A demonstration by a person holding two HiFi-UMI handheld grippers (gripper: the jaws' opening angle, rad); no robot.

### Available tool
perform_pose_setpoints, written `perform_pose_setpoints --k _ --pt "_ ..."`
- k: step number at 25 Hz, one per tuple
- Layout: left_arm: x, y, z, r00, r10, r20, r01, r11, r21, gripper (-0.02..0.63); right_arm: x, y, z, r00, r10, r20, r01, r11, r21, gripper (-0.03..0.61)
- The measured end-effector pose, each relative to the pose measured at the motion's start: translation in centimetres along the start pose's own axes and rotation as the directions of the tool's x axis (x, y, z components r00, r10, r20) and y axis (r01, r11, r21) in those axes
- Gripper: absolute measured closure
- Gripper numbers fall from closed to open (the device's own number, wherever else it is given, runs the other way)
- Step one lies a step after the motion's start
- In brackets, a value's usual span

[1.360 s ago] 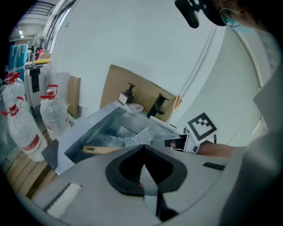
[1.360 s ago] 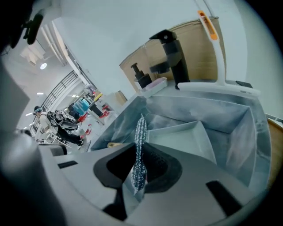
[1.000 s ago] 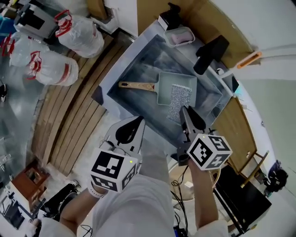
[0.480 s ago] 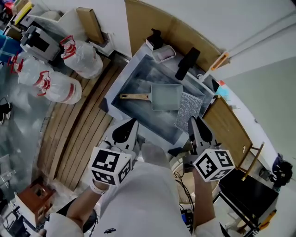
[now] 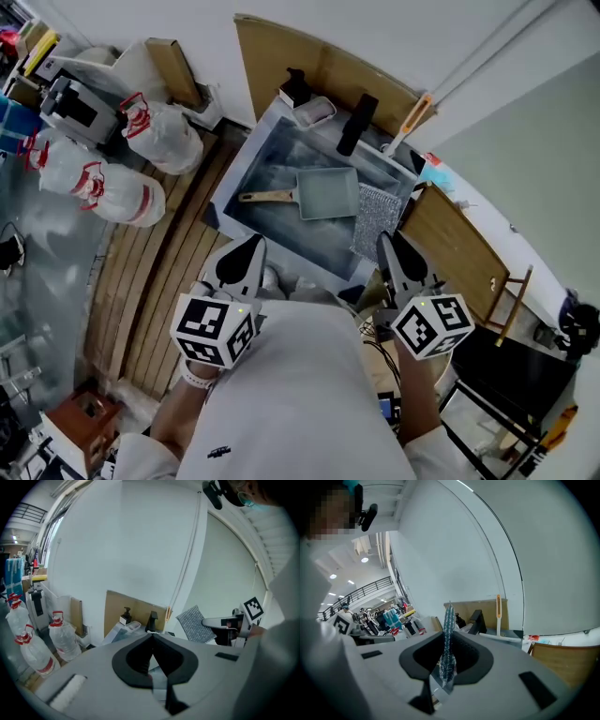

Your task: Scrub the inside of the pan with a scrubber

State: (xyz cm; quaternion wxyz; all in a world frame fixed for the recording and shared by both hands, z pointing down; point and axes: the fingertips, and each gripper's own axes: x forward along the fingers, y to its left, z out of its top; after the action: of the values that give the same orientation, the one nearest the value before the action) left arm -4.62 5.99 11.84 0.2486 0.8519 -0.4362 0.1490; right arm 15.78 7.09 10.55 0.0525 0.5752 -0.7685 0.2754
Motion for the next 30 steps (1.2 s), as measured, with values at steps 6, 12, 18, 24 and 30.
perform_pose_setpoints --k 6,12,18,24,30 --pt "-0.1 0.6 1.3 1.000 0.009 0.029 -0.010 0.999 0.031 0.620 -0.6 -0.1 -0.7 1.000 -0.022 0.015 0.023 0.999 -0.029 0.531" --pt "-0.3 0.7 1.5 1.000 0.001 0.031 -0.004 0.997 0.073 0.618 -0.1 1.1 -0.5 1.000 -0.011 0.024 0.013 0.998 -0.064 0.531" --pt "-0.1 0.3 1.5 1.000 -0.003 0.031 0.000 0.997 0.077 0.620 0.4 1.7 -0.7 1.000 0.009 0.020 -0.007 0.998 -0.067 0.531" --pt "-0.2 0.1 1.5 0.999 0.001 0.035 -0.003 0.997 0.075 0.619 0.7 2.8 -0.5 0.999 0.023 0.027 -0.020 0.994 -0.106 0.531" --pt "-0.5 -0.7 1.4 0.999 0.002 0.042 -0.006 0.997 0.080 0.618 0.4 3.2 -0.5 0.999 0.025 0.039 -0.020 0.991 -0.130 0.531"
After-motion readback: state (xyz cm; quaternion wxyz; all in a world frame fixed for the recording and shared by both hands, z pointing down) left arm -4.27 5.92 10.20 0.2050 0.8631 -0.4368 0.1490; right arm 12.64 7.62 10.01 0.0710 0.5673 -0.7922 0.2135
